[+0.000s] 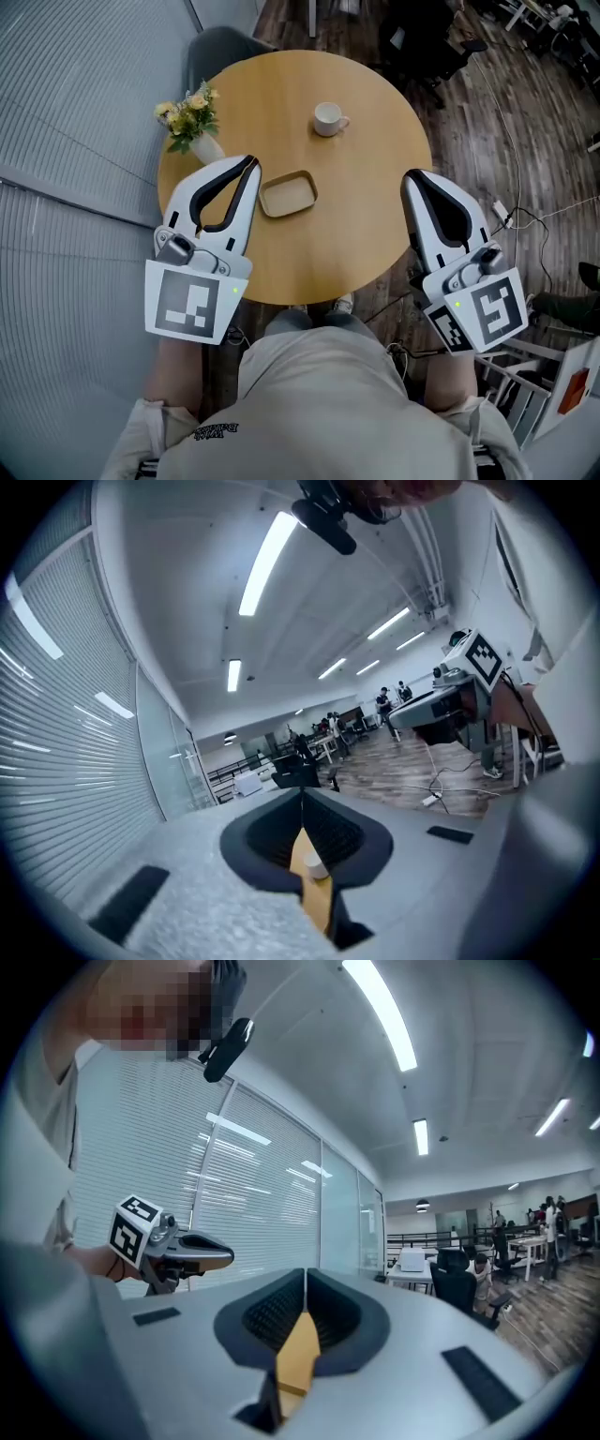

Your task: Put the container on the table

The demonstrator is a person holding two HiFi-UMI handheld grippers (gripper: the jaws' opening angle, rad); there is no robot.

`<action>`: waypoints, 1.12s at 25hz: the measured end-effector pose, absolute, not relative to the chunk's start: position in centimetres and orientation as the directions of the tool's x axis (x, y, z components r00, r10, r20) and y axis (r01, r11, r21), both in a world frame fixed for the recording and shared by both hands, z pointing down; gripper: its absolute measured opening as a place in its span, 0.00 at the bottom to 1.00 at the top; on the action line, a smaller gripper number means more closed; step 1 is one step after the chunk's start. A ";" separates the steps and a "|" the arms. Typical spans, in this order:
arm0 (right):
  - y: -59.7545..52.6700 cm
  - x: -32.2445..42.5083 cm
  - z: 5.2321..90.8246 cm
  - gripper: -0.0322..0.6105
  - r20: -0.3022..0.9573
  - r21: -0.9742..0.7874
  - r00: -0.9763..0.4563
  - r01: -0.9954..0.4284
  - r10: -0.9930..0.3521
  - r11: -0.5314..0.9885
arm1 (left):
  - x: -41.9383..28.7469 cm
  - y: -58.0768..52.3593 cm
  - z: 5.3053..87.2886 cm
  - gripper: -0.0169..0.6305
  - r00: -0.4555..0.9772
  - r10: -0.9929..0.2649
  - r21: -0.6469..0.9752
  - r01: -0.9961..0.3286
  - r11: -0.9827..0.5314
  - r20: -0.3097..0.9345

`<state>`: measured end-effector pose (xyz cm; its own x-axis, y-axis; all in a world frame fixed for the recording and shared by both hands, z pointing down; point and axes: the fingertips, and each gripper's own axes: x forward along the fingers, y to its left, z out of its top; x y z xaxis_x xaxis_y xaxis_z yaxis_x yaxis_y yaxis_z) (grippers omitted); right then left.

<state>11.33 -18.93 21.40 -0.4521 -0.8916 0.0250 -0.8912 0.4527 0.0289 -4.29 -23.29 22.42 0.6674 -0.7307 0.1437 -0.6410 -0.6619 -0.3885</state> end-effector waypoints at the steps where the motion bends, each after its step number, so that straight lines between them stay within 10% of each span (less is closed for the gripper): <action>1: -18.7 11.2 21.1 0.10 0.018 0.031 -0.453 -0.891 -0.892 0.453 | -4.8 -23.1 21.9 0.06 0.662 -0.739 -0.381 -0.656 -0.652 0.125; 28: -16.5 11.5 24.4 0.10 0.035 0.013 -0.434 -0.900 -0.900 0.435 | -6.0 -18.8 26.0 0.06 0.649 -0.744 -0.227 -0.709 -0.668 0.160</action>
<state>11.51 -16.47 24.36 -0.4341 -0.9002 0.0347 -0.9005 0.4348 0.0127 -6.01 -18.83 25.99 0.6491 -0.7436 0.1604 -0.7089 -0.6678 -0.2270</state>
